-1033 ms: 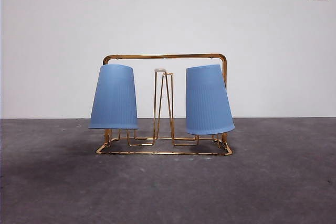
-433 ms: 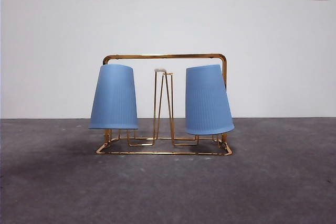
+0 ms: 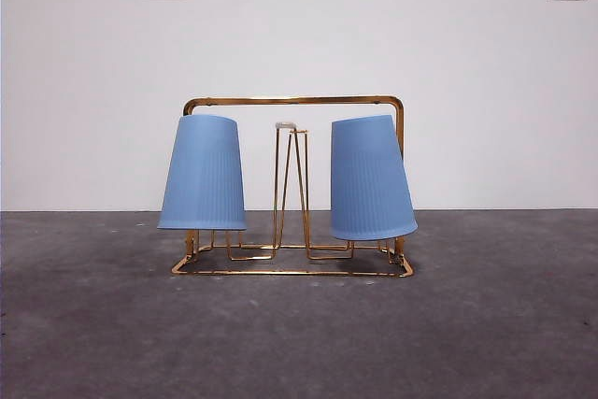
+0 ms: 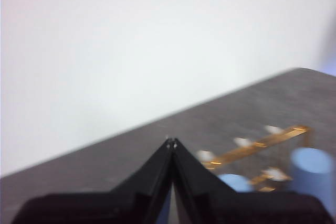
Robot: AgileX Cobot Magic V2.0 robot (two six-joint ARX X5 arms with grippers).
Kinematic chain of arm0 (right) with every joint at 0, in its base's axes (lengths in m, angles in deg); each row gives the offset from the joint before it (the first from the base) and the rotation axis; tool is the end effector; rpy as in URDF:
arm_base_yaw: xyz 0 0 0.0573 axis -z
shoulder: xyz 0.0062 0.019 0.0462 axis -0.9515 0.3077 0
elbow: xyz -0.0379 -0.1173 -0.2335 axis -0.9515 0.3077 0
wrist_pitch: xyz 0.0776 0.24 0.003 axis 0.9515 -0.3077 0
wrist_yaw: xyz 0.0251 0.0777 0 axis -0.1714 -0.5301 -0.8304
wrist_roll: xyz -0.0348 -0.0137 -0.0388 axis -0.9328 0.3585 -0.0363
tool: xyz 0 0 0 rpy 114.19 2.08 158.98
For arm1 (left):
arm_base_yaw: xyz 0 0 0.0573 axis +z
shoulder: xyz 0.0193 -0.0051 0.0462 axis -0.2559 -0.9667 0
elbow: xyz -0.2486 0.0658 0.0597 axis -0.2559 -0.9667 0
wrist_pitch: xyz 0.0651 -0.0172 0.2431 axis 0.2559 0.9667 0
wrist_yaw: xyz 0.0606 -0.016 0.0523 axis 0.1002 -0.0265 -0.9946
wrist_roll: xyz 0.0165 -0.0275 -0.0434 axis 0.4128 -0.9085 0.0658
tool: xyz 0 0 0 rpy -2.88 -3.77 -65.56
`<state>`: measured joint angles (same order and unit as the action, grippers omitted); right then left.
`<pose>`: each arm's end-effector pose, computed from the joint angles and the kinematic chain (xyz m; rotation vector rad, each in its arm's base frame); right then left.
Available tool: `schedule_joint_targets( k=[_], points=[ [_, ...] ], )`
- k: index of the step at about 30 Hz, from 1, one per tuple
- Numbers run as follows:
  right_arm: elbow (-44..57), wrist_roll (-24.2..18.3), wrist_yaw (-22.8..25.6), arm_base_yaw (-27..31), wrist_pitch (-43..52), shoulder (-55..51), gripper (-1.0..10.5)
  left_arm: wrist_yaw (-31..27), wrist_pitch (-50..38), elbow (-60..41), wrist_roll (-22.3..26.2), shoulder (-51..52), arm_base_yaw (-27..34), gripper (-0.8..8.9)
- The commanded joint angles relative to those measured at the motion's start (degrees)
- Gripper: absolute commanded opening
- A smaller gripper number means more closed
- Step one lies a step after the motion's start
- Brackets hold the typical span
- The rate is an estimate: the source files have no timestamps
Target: Pick up cup 1,put cup 1 in the cup rack,pick up cup 2,put cup 2 in the cup rack
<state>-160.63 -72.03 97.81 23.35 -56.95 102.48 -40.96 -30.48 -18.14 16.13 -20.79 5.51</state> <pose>0.0243 0.0188 0.4383 -0.1533 0.5447 0.5912 0.0999 -0.0212 0.3932 0.1494 0.0188 -0.3332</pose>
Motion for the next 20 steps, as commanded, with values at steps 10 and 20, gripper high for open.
schedule_joint_targets(
  k=[10,20],
  points=[
    [0.2,0.5,0.0,0.0,-1.2,0.0,0.1,0.2,-9.4,-15.2,8.0,12.7,11.5,-0.04],
    [0.2,0.5,0.0,0.0,-1.2,0.0,0.1,-0.9,-23.4,-41.4,5.5,23.5,13.7,-0.04]
  ],
)
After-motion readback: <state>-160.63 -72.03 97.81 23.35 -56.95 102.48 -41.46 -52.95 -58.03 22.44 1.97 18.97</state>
